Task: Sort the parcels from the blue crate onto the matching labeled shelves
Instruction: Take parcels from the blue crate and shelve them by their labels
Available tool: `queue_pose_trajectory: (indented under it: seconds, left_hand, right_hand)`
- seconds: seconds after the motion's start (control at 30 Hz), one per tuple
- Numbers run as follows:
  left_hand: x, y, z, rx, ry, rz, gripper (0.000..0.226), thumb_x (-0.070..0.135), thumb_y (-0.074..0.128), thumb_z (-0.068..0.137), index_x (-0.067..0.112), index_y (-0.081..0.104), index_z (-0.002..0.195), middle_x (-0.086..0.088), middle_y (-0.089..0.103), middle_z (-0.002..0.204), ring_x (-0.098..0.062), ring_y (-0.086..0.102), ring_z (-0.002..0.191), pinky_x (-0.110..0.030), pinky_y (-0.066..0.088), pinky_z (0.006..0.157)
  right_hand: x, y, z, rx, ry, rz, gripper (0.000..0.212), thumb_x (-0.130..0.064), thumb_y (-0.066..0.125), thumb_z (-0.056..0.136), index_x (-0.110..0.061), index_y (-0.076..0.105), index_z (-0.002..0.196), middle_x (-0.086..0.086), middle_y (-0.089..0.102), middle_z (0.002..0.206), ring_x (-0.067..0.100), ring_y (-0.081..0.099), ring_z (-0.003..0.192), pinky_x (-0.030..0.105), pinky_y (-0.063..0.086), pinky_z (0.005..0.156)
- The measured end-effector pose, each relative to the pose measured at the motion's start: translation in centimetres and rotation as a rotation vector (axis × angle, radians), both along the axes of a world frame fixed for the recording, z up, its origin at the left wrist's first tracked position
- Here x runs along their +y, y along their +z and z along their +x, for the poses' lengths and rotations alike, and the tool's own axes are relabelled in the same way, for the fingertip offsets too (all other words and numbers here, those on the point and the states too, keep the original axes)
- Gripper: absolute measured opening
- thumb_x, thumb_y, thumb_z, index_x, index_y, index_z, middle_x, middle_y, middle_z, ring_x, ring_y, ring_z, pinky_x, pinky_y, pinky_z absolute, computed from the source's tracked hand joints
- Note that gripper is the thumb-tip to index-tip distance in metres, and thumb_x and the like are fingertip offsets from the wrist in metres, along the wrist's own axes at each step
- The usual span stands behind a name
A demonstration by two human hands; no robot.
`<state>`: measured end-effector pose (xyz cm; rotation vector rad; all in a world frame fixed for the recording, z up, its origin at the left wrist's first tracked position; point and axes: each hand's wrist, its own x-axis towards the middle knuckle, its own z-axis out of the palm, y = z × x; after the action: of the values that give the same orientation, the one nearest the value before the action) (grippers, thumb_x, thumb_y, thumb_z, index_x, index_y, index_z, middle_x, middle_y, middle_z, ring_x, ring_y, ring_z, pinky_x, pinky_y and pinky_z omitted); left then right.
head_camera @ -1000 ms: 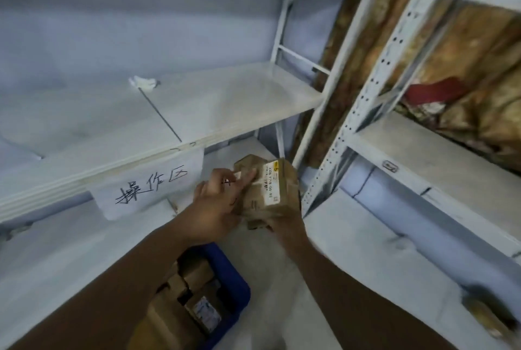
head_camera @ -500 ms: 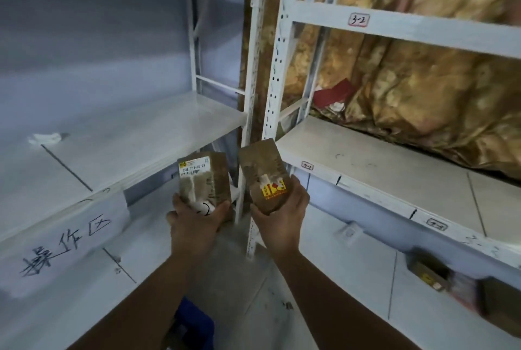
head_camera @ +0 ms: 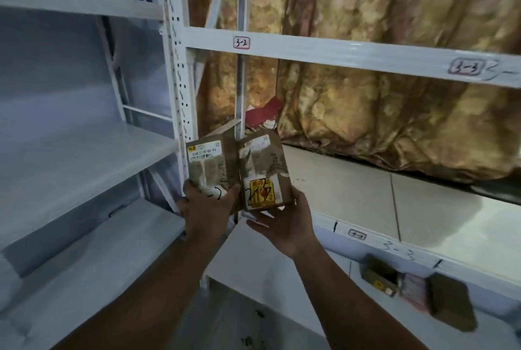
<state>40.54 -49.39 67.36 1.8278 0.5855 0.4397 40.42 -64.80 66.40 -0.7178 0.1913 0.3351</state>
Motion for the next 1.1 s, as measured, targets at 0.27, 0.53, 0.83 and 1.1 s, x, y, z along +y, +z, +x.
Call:
queue_pose_trajectory:
  seconds: [0.27, 0.53, 0.83, 1.1]
  left_hand:
    - [-8.3, 0.6, 1.9, -0.084, -0.129, 0.084, 0.113, 0.05, 0.086, 0.056, 0.01, 0.026, 0.143, -0.016, 0.046, 0.136, -0.035, 0.046, 0.125, -0.045, 0.043, 0.1]
    - [-14.1, 1.6, 3.0, -0.103, -0.275, 0.131, 0.096, 0.066, 0.07, 0.068, 0.015, 0.032, 0.139, -0.014, 0.046, 0.125, -0.034, 0.05, 0.111, -0.047, 0.045, 0.093]
    - [-14.5, 5.4, 6.4, -0.365, -0.675, -0.062, 0.028, 0.049, 0.052, 0.088, 0.034, 0.058, 0.11, -0.002, 0.067, 0.089, -0.005, 0.064, 0.08, -0.037, 0.056, 0.071]
    - [-14.9, 9.5, 7.3, -0.439, -0.717, 0.124, 0.115, 0.032, 0.085, 0.066, 0.02, 0.009, 0.152, -0.008, 0.016, 0.153, -0.024, 0.027, 0.138, -0.027, 0.035, 0.095]
  right_hand:
    - [-8.6, -0.1, 1.5, -0.188, -0.219, -0.235, 0.042, -0.006, 0.032, 0.103, -0.03, 0.052, 0.132, 0.013, 0.068, 0.118, 0.034, 0.064, 0.108, 0.047, 0.053, 0.086]
    - [-13.5, 1.7, 0.9, -0.25, -0.362, -0.461, 0.039, -0.039, 0.057, 0.092, -0.029, 0.046, 0.128, 0.009, 0.067, 0.118, 0.024, 0.065, 0.107, 0.039, 0.056, 0.08]
    - [-16.5, 4.5, 1.0, -0.282, -0.538, -0.546, 0.05, -0.011, 0.058, 0.091, -0.027, 0.043, 0.136, 0.002, 0.07, 0.105, 0.015, 0.066, 0.088, 0.032, 0.04, 0.081]
    - [-16.1, 10.3, 1.4, -0.431, -0.552, -0.711, 0.066, 0.001, 0.057, 0.091, -0.024, 0.032, 0.148, 0.012, 0.056, 0.136, 0.028, 0.064, 0.11, 0.034, 0.052, 0.088]
